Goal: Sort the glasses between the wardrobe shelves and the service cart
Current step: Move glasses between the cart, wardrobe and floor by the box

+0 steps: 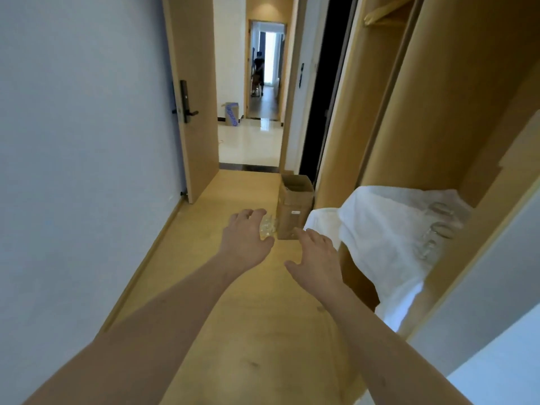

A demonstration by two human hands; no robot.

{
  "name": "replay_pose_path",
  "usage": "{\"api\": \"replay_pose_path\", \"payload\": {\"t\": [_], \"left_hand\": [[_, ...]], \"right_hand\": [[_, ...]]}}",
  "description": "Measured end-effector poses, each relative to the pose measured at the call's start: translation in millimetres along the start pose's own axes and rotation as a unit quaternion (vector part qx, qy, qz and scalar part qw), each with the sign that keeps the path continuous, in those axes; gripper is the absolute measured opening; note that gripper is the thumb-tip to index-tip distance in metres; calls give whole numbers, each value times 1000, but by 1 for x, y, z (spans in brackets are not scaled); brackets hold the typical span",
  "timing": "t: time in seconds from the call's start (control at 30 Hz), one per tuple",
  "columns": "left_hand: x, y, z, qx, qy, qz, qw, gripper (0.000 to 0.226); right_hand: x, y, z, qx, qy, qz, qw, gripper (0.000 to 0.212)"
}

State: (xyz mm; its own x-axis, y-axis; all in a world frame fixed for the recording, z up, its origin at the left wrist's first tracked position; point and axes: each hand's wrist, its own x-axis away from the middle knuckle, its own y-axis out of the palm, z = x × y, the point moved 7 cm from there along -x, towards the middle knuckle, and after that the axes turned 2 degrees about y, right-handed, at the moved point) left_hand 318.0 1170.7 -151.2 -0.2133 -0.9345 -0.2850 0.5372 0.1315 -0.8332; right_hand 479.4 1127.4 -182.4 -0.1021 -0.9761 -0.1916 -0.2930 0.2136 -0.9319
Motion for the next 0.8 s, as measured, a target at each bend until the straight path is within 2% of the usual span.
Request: {"api": "replay_pose_path", "payload": {"t": [0.13, 0.3, 0.5, 0.67, 0.8], "left_hand": [[-63, 18, -3, 20, 68, -37, 997, 62], [-130, 28, 1, 57, 154, -68, 984, 46], [-189, 67, 25, 83, 206, -124, 967, 62], [-212, 116, 71, 109, 272, -191, 937, 67], [-229, 153, 123, 117, 329, -202, 915, 68]], "right_hand": [[-44, -2, 11, 13, 84, 28, 996, 71], [-79, -5, 21, 10, 183, 56, 981, 76], [-95, -8, 49, 28, 278, 77, 957, 74], [-99, -18, 97, 37, 352, 99, 930, 76], [-99, -25, 147, 49, 401, 112, 908, 78]]}}
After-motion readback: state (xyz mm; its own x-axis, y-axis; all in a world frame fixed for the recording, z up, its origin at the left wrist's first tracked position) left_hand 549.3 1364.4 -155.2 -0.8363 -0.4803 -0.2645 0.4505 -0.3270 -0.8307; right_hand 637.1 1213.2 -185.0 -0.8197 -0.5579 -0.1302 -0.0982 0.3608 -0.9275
